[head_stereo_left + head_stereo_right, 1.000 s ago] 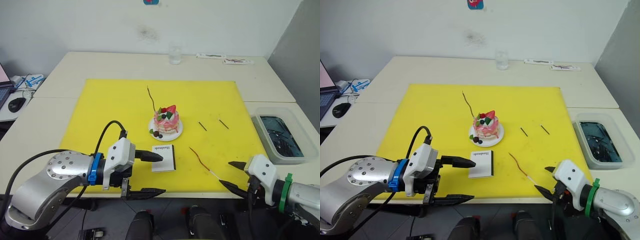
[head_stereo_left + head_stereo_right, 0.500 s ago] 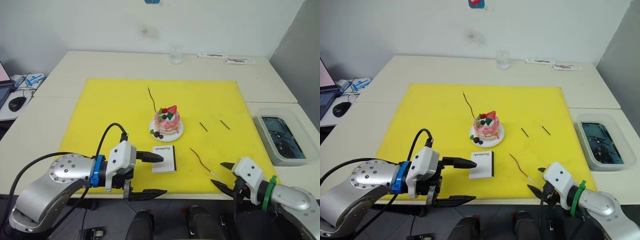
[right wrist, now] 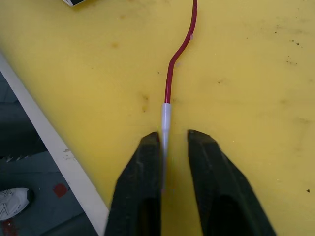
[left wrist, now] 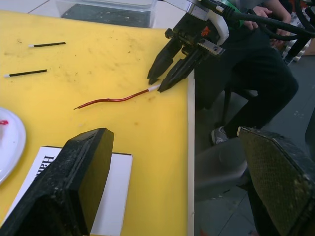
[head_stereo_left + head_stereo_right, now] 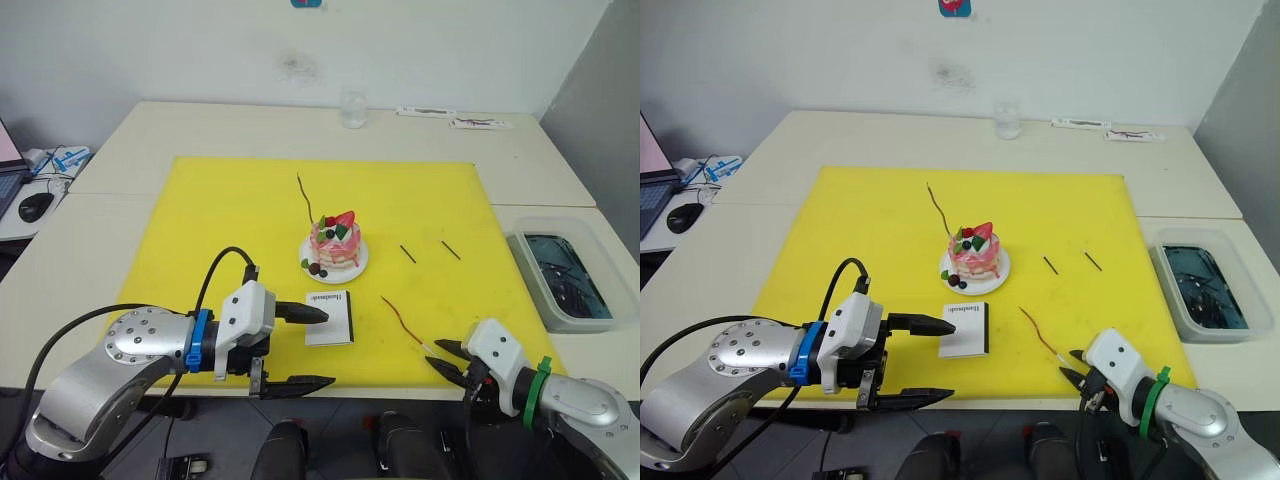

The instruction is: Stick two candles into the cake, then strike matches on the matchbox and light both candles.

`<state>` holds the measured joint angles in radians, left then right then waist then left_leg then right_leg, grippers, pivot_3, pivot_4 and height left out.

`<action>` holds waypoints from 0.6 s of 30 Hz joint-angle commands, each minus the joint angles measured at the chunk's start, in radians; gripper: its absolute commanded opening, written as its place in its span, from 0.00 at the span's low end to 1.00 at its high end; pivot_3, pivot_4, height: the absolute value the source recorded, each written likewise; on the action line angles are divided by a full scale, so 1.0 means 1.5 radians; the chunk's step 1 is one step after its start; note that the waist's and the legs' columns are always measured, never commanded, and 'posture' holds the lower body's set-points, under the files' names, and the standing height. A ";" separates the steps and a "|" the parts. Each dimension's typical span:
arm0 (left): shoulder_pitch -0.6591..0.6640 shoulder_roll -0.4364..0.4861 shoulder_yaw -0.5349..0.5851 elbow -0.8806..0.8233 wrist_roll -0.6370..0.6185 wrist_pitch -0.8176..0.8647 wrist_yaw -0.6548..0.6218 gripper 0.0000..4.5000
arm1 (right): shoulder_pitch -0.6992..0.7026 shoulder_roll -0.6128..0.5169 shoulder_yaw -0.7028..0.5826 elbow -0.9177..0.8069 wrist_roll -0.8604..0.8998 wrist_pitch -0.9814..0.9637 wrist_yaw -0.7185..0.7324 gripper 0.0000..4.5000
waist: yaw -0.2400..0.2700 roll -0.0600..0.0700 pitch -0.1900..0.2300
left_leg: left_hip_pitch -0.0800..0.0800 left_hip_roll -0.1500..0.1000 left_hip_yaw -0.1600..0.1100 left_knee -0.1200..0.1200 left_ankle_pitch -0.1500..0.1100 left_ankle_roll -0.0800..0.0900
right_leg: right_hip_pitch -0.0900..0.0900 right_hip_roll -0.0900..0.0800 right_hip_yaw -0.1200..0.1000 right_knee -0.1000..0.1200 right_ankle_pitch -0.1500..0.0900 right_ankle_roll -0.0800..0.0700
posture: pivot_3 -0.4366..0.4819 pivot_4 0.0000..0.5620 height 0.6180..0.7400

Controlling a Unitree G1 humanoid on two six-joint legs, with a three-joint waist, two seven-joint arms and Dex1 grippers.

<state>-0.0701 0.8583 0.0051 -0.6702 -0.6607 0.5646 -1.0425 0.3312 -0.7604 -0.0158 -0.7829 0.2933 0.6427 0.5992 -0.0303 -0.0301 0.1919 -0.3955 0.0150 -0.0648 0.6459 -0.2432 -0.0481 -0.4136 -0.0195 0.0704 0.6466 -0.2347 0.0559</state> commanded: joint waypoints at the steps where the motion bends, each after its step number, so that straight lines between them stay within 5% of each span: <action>1: -0.013 -0.004 -0.003 -0.005 -0.002 -0.007 0.003 1.00 | -0.002 -0.016 -0.033 -0.014 0.011 0.010 0.015 0.01 | 0.000 0.000 0.000 | 0.000 0.000 0.000 0.000 0.000 0.000 | 0.000 0.000 0.000 0.000 0.000 0.000 | 0.48 0.27 1.00; 9: -0.022 -0.007 -0.010 -0.009 -0.024 0.016 0.005 1.00 | -0.017 -0.094 -0.158 0.014 0.067 0.008 0.126 0.01 | 0.000 0.000 0.000 | 0.001 0.000 0.000 0.000 0.000 0.000 | 0.001 0.000 0.000 0.000 0.000 0.000 | 0.48 0.27 1.00; 18: -0.063 -0.003 -0.017 -0.018 -0.100 0.081 -0.006 1.00 | 0.012 -0.240 -0.284 0.302 0.012 -0.202 0.373 0.01 | 0.000 0.000 0.001 | 0.002 -0.001 0.000 0.000 0.000 0.000 | 0.003 0.000 0.000 -0.001 0.000 0.000 | 0.48 0.27 1.00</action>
<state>-0.1480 0.8493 -0.0203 -0.6673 -0.7784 0.6759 -1.0470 0.3511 -1.1066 -0.4158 -0.3647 0.3200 0.3953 1.1080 -0.0300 -0.0301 0.1927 -0.3915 0.0141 -0.0645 0.6460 -0.2432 -0.0479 -0.4087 -0.0197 0.0705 0.6459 -0.2344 0.0565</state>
